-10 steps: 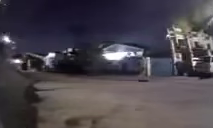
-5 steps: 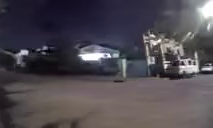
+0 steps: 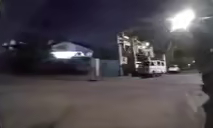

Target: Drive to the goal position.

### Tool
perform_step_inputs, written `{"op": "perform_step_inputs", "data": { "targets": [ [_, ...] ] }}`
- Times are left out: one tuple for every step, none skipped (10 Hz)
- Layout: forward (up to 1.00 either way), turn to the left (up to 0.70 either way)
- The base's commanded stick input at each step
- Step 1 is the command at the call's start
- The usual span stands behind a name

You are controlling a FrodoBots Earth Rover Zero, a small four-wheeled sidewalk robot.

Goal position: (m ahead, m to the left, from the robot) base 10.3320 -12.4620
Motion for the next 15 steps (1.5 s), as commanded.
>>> {"op": "perform_step_inputs", "data": {
  "targets": [
    [0.0, -0.68],
    [0.0, -0.51],
    [0.0, -0.02],
    [0.0, 0.0],
    [0.5, 0.0],
    [0.69, 0.0],
    [0.7, 0.0],
    [0.7, 0.0],
    [0.7, 0.0],
    [0.7, 0.0],
    [0.7, 0.0],
    [0.7, 0.0],
    [0.7, 0.0],
    [0.7, 0.0],
    [0.7, 0.0]
  ]
}}
